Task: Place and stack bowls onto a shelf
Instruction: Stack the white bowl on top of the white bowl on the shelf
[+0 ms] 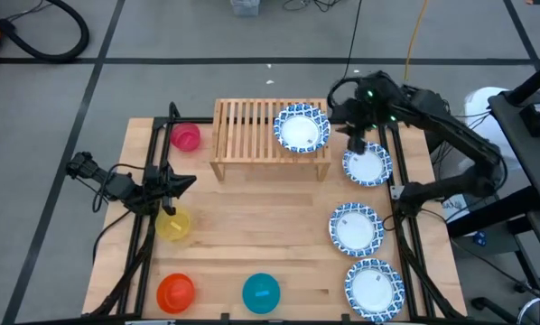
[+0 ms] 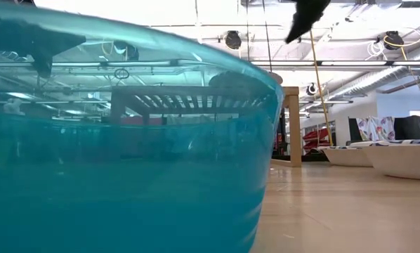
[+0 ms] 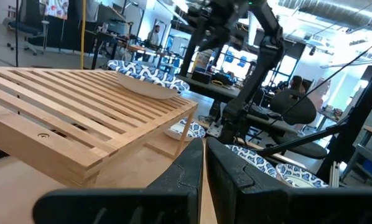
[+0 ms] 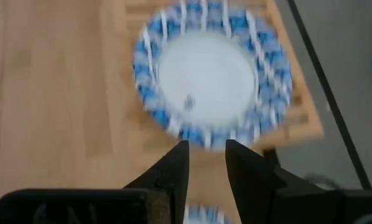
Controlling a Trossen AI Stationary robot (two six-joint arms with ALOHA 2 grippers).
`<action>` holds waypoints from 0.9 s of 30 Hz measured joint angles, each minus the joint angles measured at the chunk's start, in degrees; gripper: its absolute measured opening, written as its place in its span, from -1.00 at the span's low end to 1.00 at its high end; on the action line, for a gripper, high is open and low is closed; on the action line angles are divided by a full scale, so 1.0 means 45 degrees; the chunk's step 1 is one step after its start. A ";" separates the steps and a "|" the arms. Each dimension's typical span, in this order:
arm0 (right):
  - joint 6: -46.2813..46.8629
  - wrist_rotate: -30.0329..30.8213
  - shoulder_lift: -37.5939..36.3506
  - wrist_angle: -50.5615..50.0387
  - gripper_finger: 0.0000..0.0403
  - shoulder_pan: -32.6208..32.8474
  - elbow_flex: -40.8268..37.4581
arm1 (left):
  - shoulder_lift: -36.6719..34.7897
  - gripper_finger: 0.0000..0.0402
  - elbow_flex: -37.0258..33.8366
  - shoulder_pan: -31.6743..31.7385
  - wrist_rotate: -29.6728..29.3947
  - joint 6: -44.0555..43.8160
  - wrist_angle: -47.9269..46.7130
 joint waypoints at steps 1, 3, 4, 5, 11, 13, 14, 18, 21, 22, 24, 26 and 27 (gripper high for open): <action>0.0455 0.0435 -0.0169 -0.0480 -0.50 0.0116 0.0000 | 0.0000 -0.88 0.0004 -0.0005 0.0000 0.0004 -0.0005; 0.1718 0.1193 -0.0426 -0.1446 -0.50 0.0276 0.0000 | 0.0000 -0.88 0.0005 0.0000 0.0000 0.0000 0.0000; 0.2336 0.1372 -0.0520 -0.1912 -0.50 0.0336 0.0000 | 0.0000 -0.88 0.0004 -0.0003 0.0000 0.0000 -0.0002; 0.2790 0.1396 -0.0580 -0.2374 -0.50 0.0377 0.0000 | 0.0000 -0.88 0.0005 -0.0001 0.0000 0.0000 -0.0003; 0.5146 0.1320 -0.0540 -0.4968 -0.53 0.0647 0.0000 | 0.0000 -0.88 0.0005 -0.0003 0.0000 -0.0005 0.0000; 0.5569 0.1313 -0.0442 -0.5527 -0.54 0.0646 0.0000 | 0.0000 -0.88 0.0004 0.0000 0.0000 -0.0005 0.0001; 0.5775 0.1323 -0.0405 -0.5548 -0.55 0.0646 -0.0039 | 0.0000 -0.88 0.0001 -0.0005 0.0002 -0.0008 0.0000; 0.7185 0.1308 -0.0293 -0.5440 -0.55 0.0637 -0.0407 | 0.0000 -0.88 0.0001 0.0000 0.0000 -0.0060 0.0000; 0.8025 0.1279 -0.0116 -0.5480 -0.54 0.0622 -0.0849 | 0.0000 -0.88 0.0005 -0.0002 0.0005 -0.0189 0.0015; 0.8282 0.1279 -0.0091 -0.5451 -0.53 0.0621 -0.1070 | 0.0000 -0.88 0.0005 0.0000 0.0005 -0.0189 0.0024; 0.8524 0.1279 -0.0078 -0.5452 -0.53 0.0617 -0.1611 | 0.0000 -0.88 0.0004 0.0000 0.0019 -0.0189 0.0024; 0.8405 0.1279 -0.0080 -0.5448 -0.53 0.0612 -0.2309 | 0.0000 -0.88 0.0003 -0.0003 0.0025 -0.0189 0.0039; 0.8293 0.1284 -0.0073 -0.5407 -0.53 0.0612 -0.2665 | 0.0000 -0.88 0.0005 -0.0002 0.0031 -0.0187 0.0039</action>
